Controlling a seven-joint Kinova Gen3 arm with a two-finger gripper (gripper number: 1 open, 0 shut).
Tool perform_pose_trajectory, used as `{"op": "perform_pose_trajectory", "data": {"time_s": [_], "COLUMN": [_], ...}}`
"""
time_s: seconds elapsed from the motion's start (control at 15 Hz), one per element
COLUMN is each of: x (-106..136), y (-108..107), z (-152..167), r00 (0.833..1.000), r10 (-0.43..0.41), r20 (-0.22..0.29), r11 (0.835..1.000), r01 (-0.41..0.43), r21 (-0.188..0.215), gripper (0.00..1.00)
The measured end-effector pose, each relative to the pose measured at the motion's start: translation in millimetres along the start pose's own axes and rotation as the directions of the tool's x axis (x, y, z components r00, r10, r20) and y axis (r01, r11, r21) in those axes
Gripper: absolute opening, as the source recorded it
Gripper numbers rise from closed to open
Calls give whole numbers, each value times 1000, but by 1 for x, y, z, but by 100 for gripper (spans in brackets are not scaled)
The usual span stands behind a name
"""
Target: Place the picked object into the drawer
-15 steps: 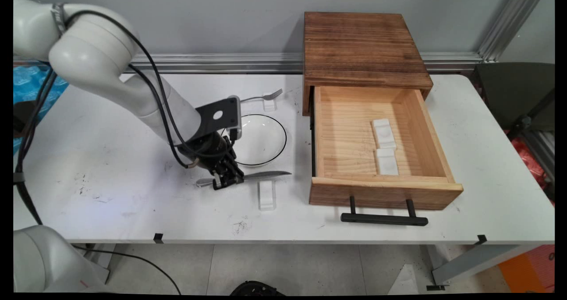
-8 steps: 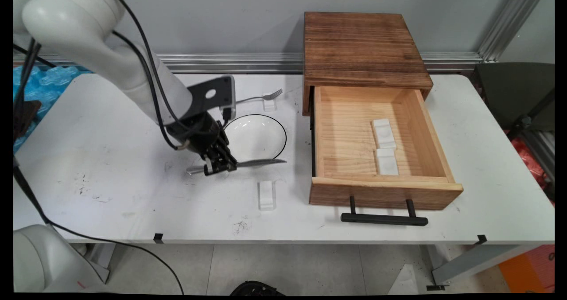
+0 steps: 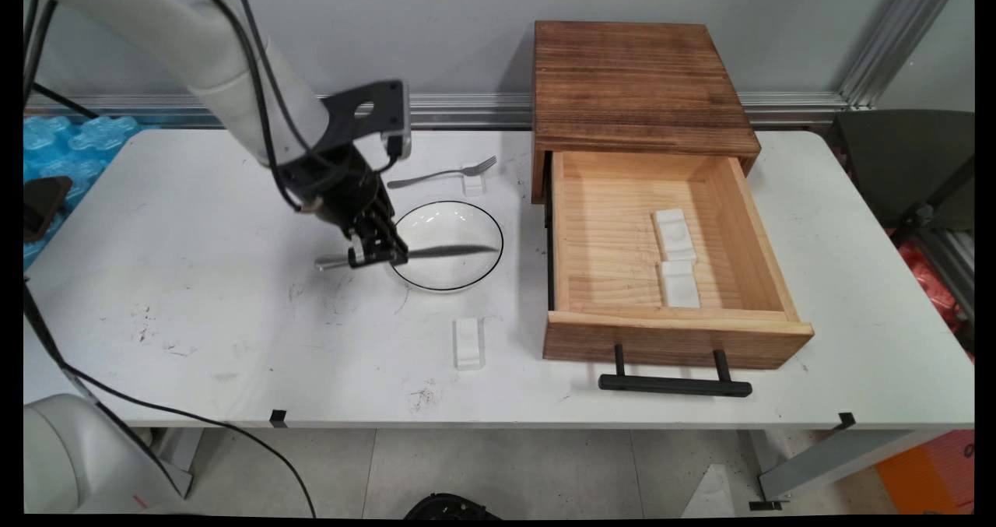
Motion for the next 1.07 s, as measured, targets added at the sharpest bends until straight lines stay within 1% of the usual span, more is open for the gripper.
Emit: {"op": "perform_pose_trajectory", "data": {"time_s": [0.33, 0.53, 0.8, 0.93, 1.07], "x": [33, 62, 103, 118, 138], "y": [-14, -20, -23, -23, -21], "z": [-20, -29, -34, -34, -32], "r00": [1000, 999, 996, 995, 993], "r10": [11, 17, 20, 21, 28], "r20": [-22, -45, -83, -98, -118], "r11": [1000, 1000, 1000, 1000, 1000], "r01": [-11, -17, -19, -21, -28], "r21": [7, 9, 7, 5, 1], "gripper": [0, 0, 0, 0, 0]}}
